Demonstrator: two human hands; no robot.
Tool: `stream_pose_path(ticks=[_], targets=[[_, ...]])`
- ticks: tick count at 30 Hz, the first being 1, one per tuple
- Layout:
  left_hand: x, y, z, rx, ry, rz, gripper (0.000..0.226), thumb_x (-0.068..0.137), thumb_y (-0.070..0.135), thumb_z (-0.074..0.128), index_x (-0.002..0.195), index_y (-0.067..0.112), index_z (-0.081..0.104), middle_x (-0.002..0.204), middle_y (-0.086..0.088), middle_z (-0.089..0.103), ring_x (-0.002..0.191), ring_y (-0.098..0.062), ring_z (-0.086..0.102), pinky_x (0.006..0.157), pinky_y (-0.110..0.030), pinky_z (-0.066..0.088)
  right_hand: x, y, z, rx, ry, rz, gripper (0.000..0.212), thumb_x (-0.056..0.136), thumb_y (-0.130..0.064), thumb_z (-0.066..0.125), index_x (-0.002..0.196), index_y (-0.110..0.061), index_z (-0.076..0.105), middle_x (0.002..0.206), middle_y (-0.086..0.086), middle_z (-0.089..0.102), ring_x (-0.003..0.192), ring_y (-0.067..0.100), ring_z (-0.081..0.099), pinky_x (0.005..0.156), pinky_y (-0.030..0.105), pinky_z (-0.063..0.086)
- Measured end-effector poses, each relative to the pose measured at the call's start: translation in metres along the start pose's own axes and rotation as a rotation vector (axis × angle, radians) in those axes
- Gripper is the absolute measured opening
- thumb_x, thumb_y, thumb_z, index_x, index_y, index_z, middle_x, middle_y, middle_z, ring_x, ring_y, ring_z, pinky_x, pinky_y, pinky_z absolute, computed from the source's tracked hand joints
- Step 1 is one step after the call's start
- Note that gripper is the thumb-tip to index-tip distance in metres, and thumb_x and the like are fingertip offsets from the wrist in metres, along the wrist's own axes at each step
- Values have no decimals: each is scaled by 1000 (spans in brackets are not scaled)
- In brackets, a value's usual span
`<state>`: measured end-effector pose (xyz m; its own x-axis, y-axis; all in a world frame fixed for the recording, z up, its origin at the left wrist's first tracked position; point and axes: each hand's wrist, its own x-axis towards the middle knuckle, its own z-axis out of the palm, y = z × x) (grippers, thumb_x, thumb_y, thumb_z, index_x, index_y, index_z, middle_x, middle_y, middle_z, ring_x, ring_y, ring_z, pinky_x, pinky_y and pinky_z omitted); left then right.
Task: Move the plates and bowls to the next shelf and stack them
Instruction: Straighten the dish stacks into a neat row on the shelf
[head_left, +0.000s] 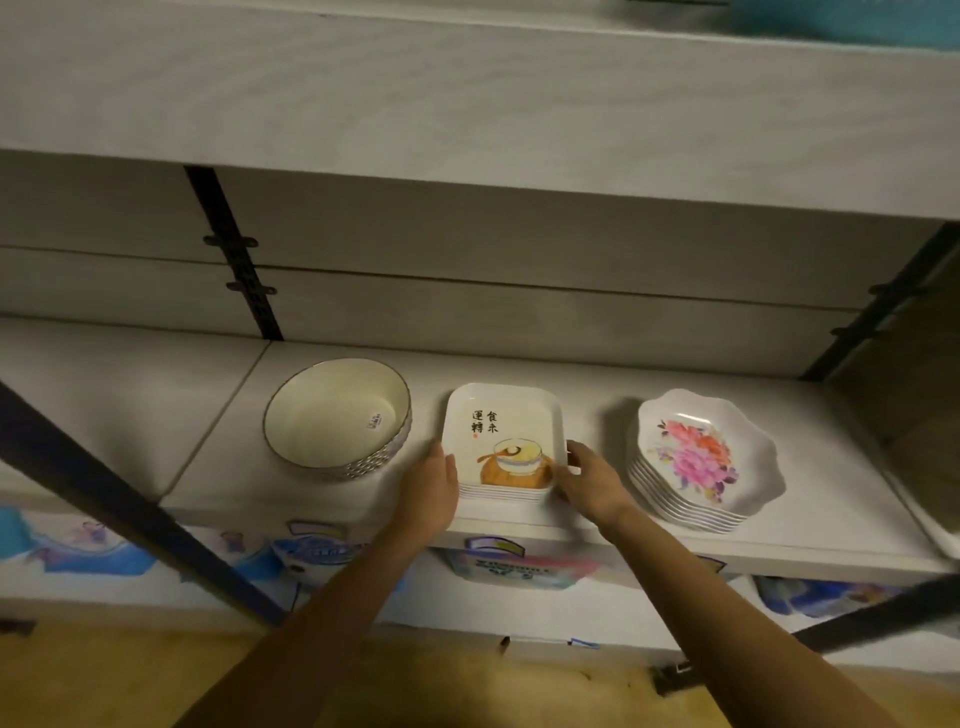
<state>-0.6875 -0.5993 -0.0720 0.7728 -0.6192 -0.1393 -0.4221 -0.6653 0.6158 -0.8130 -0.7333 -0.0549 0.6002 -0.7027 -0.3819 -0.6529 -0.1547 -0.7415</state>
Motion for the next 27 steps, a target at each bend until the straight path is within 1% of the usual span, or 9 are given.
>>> stream_pose_path(ticks=[3,8,12,15,18,21,22,24,27], targets=[[0,3,2,29,13,-22,32,100,16,29,119,-2,46,113,-20,62,100,-27,61,73,-24,41,1,2,-2,8,1,-16,39,93,-19,49,130,-8,48,131,15,56,113,34,57,97,49,48],[0,1,6,27,16,1,32,100,16,29,117,-1,49,112,-20,63,99,-27,61,81,-30,48,-2,4,-5,10,-1,-32,43,93,-21,49,134,-9,45,133,15,55,114,33,57,98,48,47],[1,1,7,-11,83,-12,40,99,19,32,134,0,36,108,-14,61,94,-22,61,70,-23,50,-12,-5,-15,-62,42,-110,46,95,-20,48,137,-4,40,138,15,50,120,33,54,102,44,44],[-4,10,4,-108,253,152,44,96,11,40,139,3,35,126,-17,56,108,-26,59,82,-29,53,-17,-11,-37,-65,121,-246,40,95,-14,48,134,-8,47,137,11,52,119,25,55,99,30,43],[-15,41,7,-222,309,306,45,92,0,44,136,5,41,136,-14,50,122,-24,52,95,-30,49,-17,-6,-76,-5,209,-337,33,93,-5,47,124,-9,56,128,7,58,112,18,57,94,23,43],[-25,83,23,-342,215,333,42,90,0,46,131,9,50,130,-8,56,119,-22,54,100,-34,46,-11,21,-124,43,361,-340,30,91,-4,50,118,-13,60,118,4,60,107,16,57,92,22,44],[-27,97,32,-354,162,309,41,90,5,47,130,10,52,127,-5,58,116,-21,55,98,-33,47,-10,34,-139,34,421,-318,31,90,-5,52,119,-13,58,119,4,58,109,17,55,93,22,42],[-35,129,52,-366,55,252,40,91,12,48,131,11,49,127,1,56,116,-17,55,95,-24,43,-8,64,-163,54,498,-243,36,90,-8,54,126,-11,52,130,9,51,117,24,50,101,32,42],[-40,165,81,-342,-76,123,43,96,20,43,137,10,40,136,-5,50,125,-21,48,100,-26,36,-9,102,-183,178,344,-60,48,92,-21,54,137,-13,38,144,10,38,126,32,45,105,44,41]])
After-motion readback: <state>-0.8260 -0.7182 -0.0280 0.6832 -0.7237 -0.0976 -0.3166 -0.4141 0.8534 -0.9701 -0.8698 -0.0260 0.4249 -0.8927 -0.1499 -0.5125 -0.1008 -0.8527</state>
